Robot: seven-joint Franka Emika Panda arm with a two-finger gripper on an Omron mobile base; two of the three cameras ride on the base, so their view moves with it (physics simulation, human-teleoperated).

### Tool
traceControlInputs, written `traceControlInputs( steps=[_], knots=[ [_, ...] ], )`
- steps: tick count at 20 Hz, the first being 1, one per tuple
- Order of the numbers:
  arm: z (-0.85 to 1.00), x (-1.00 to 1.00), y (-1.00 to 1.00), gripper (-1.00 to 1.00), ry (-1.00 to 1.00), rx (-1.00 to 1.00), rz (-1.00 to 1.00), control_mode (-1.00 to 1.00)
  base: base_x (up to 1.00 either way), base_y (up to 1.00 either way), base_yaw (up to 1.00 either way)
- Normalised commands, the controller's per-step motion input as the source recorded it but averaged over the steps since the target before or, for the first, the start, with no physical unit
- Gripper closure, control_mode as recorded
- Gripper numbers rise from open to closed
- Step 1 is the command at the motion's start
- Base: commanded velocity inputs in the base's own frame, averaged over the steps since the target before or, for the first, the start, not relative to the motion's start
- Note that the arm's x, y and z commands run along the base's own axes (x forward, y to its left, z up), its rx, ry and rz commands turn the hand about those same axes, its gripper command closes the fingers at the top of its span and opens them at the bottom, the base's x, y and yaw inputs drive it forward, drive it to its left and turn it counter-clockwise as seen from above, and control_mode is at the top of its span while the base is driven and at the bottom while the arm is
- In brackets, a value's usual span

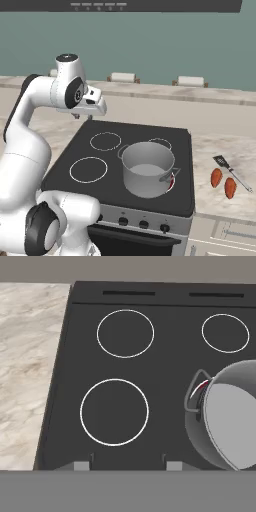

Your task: Put the sweet potato and sweet potato in the pot. Retrieve the spatula and lightly stir the vegetables in the pot.

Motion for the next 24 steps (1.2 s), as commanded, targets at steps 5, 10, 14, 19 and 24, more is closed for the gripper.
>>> traceControlInputs(
  steps=[5, 10, 14, 19, 24],
  knots=[
    [-0.01, 0.02, 0.00, -1.00, 0.00, 0.00, -0.04, -1.00, 0.00, 0.00, 0.00],
    [-0.03, -0.20, -0.03, -1.00, 0.00, 0.00, -0.05, -1.00, 0.00, 0.00, 0.00],
    [0.00, -0.65, -0.09, -1.00, 0.00, 0.00, -0.01, -1.00, 0.00, 0.00, 0.00],
    [0.00, -0.27, -0.04, -1.00, -0.06, 0.00, 0.00, -1.00, 0.00, 0.00, 0.00],
    [0.00, -0.02, 0.00, -1.00, 0.00, 0.00, 0.00, -1.00, 0.00, 0.00, 0.00]
  ],
)
